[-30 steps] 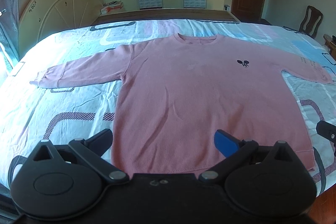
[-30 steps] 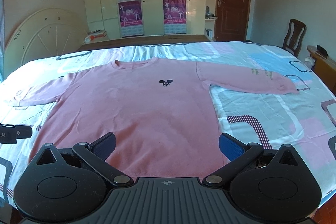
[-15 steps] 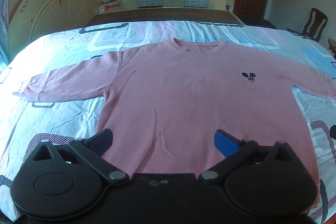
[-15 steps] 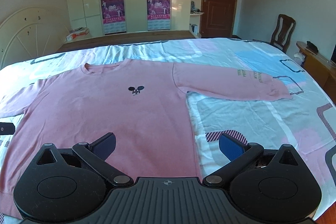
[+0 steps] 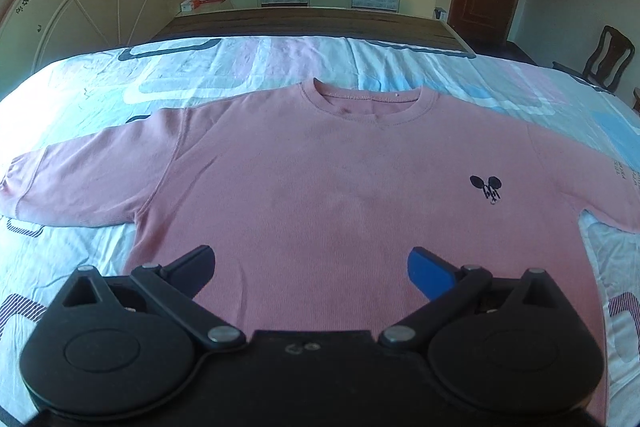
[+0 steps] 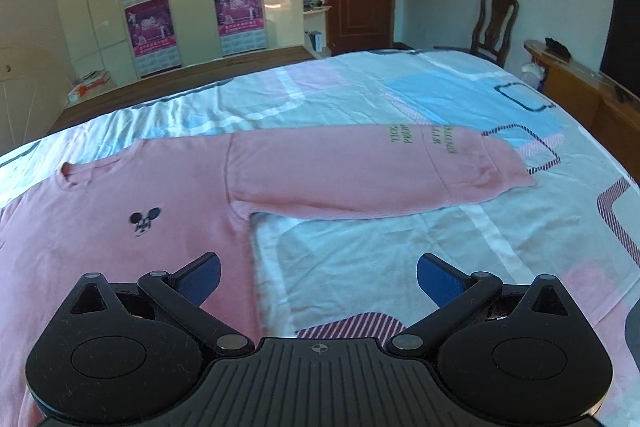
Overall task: Fold small clothes
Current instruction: 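Move the right tool to the sleeve cuff and close on it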
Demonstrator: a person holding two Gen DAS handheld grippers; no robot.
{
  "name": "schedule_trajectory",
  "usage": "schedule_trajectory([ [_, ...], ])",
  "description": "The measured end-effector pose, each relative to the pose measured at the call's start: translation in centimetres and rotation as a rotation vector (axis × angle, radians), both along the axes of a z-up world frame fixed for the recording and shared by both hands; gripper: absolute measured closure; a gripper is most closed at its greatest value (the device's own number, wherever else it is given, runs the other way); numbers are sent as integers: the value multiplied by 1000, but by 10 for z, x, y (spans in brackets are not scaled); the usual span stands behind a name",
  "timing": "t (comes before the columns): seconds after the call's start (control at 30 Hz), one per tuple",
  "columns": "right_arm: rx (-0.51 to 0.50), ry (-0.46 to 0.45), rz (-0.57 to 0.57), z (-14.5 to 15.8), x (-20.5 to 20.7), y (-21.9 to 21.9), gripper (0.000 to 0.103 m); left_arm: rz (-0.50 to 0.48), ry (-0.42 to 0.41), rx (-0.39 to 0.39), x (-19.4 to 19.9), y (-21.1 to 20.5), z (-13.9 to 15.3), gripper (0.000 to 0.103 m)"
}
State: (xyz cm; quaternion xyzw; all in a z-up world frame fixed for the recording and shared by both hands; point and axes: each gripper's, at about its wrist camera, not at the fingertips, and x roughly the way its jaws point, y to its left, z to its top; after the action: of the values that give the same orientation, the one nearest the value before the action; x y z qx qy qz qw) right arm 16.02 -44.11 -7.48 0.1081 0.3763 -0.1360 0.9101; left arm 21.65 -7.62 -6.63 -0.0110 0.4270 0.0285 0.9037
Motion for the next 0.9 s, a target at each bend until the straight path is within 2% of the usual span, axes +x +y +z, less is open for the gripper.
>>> schedule_trajectory([
  [0.43, 83, 54, -245, -56, 44, -133, 1, -21, 35, 36, 68, -36, -33, 3],
  [0.63, 96, 69, -312, -74, 61, -171, 2, -12, 41, 64, 83, -41, -37, 4],
  [0.73, 172, 51, -361, -84, 68, -192, 44, -14, 35, 76, 89, -40, -38, 4],
  [0.9, 189, 13, -404, -85, 78, -209, 44, -10, 41, 84, 98, -39, -40, 4],
])
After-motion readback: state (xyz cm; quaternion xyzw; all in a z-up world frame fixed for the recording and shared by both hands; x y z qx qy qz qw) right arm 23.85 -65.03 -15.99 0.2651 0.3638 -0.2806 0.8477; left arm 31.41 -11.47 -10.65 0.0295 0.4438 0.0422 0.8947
